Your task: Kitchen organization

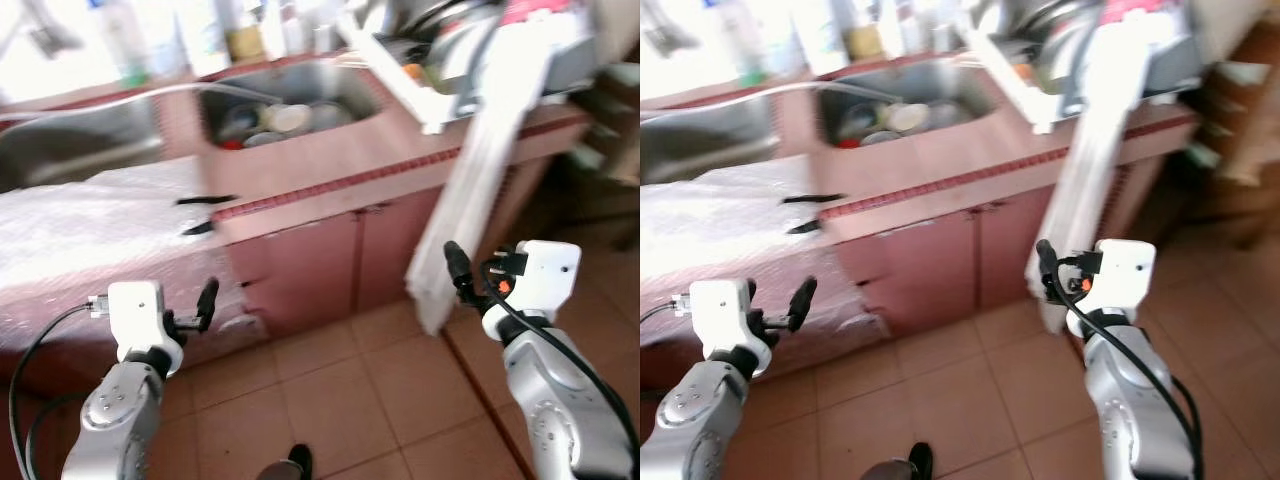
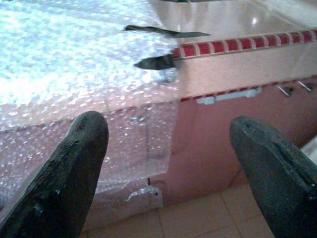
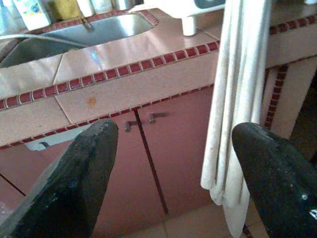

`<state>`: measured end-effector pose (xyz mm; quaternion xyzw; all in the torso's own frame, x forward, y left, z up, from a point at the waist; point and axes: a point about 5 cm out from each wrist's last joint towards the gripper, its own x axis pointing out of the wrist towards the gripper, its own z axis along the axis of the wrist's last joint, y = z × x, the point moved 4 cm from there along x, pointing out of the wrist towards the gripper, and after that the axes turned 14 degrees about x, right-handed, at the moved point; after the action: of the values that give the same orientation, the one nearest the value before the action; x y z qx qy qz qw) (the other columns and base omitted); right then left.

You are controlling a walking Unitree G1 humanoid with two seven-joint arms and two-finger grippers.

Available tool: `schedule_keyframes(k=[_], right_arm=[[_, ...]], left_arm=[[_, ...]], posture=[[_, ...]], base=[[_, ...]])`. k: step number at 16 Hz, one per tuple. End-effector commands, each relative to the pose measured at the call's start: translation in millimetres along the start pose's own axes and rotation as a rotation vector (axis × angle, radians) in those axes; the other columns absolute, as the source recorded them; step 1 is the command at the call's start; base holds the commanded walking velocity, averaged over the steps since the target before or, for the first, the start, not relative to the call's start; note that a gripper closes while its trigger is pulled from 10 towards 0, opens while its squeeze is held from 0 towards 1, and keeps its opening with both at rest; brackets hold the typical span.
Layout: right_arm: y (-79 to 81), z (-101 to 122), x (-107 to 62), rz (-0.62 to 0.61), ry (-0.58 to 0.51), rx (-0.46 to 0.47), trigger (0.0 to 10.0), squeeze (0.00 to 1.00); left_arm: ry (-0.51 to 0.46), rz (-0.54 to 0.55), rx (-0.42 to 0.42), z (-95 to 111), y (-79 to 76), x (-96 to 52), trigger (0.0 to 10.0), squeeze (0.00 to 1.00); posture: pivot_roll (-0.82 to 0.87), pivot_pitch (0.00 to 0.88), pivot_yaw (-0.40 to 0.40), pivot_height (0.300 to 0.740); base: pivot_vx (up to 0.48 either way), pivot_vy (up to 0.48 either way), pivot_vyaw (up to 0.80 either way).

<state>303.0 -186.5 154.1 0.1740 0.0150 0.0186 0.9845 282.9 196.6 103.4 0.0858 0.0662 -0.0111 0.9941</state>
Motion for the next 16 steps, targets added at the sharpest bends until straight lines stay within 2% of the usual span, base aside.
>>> schedule_keyframes(k=[1,6,8,10,13,16], right_arm=[[7.1,3.1,-0.8,0.025,-0.012,-0.004,10.0,0.0],[20.6,6.8,4.9,0.091,-0.02,-0.05,10.0,0.0],[23.7,9.9,7.0,0.099,-0.032,-0.05,10.0,0.0],[26.1,13.4,8.7,0.11,-0.055,0.024,10.0,0.0],[18.6,10.4,11.5,0.055,-0.034,-0.003,10.0,0.0],[21.1,10.1,11.4,0.07,-0.032,-0.004,10.0,0.0]], left_arm=[[0.005,0.014,0.017,-1.0,3.9,-0.7,10.0,0.0],[0.023,0.052,-0.012,-6.0,2.7,3.7,10.0,0.0],[-0.014,0.036,0.036,2.3,-1.2,5.9,10.0,0.0],[-0.029,0.033,0.039,6.3,-4.0,6.3,10.0,0.0],[-0.014,0.045,0.004,5.1,-2.7,8.5,10.0,0.0],[-0.013,0.048,-0.006,7.5,-2.2,12.0,10.0,0.0]], posture=[[-0.06,0.111,0.045,0.74],[-0.05,0.095,0.03,0.74],[-0.05,0.098,0.026,0.74],[-0.05,0.101,0.024,0.74],[-0.05,0.11,0.026,0.74],[-0.06,0.115,0.025,0.74]], base=[[0.0,0.0,0.8],[0.0,0.0,0.8],[0.0,0.0,0.8],[0.0,0.0,0.0],[0.0,0.0,0.0],[0.0,0.207,0.0]])
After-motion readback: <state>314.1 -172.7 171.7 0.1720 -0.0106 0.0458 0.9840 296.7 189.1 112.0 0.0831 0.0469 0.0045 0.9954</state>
